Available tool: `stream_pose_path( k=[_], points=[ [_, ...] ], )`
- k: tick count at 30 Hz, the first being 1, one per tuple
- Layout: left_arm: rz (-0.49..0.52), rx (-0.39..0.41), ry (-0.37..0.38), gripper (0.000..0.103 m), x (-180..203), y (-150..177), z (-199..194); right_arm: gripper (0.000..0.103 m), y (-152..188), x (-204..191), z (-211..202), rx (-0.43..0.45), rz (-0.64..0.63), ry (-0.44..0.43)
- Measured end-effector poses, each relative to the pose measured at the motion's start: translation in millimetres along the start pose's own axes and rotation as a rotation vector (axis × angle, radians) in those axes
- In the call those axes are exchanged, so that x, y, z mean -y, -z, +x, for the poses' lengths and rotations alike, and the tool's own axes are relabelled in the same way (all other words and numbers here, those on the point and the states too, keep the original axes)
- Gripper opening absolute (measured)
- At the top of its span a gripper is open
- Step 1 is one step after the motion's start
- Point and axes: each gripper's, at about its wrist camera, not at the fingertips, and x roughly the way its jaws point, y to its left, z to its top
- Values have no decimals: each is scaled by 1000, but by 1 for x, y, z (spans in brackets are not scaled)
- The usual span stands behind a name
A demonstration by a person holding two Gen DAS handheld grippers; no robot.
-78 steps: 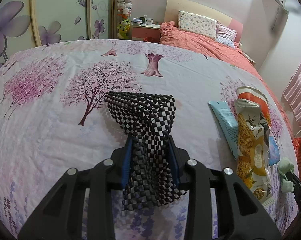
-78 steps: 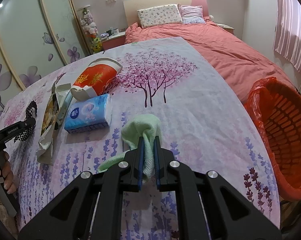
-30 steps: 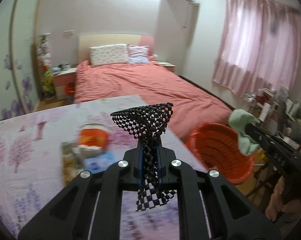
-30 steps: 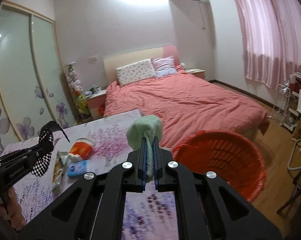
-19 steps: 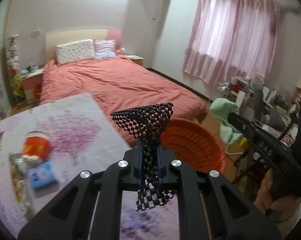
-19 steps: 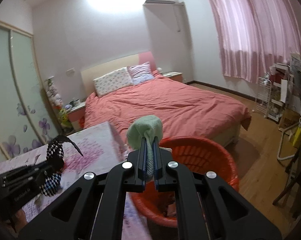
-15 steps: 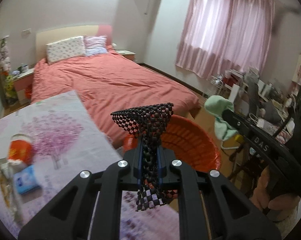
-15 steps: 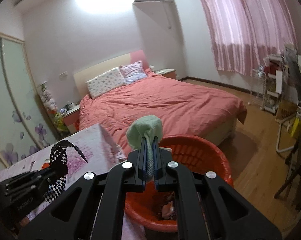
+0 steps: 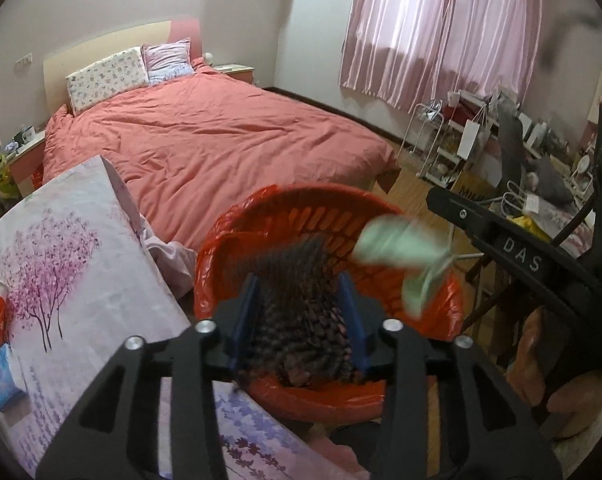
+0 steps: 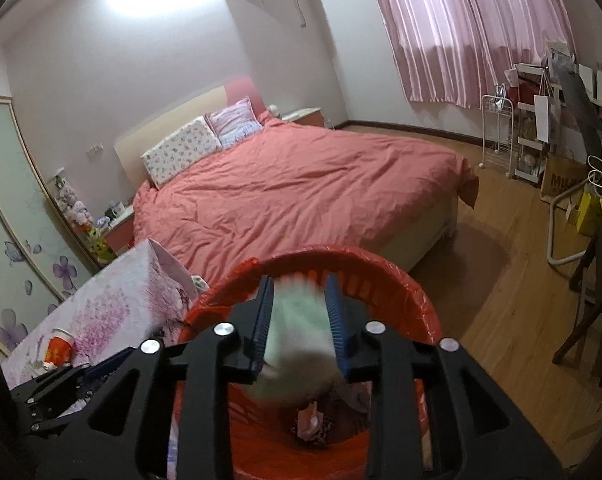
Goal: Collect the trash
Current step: 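Carry both held cloths over the orange basket and open both grippers, then move both open grippers back over the items on the bed, then grasp the yellow snack wrapper with the left gripper while the right gripper grasps the blue tissue pack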
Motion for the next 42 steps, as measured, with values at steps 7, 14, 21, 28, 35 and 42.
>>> stream_pose_path(
  k=[7,14,21,28,35,42],
  points=[
    [-21,-19,-11,51,-11,4,4,44,0,5,-9,11,3,18],
    [-31,24,-108,61,-28,13,-24,54,-5,-5,-19,49,-56,59],
    [-97,64,-238,70,-74,39,-75,65,9,-41,-29,72,-146,62],
    [-208,111,-419,76,-148,75,-136,68,35,-90,-33,37,-260,9],
    [-327,83,-567,76,-225,116,-168,68,64,-130,-32,-24,-347,-50],
    [-406,23,-508,66,-263,133,-151,68,84,-161,-29,-73,-396,-88]
  ],
)
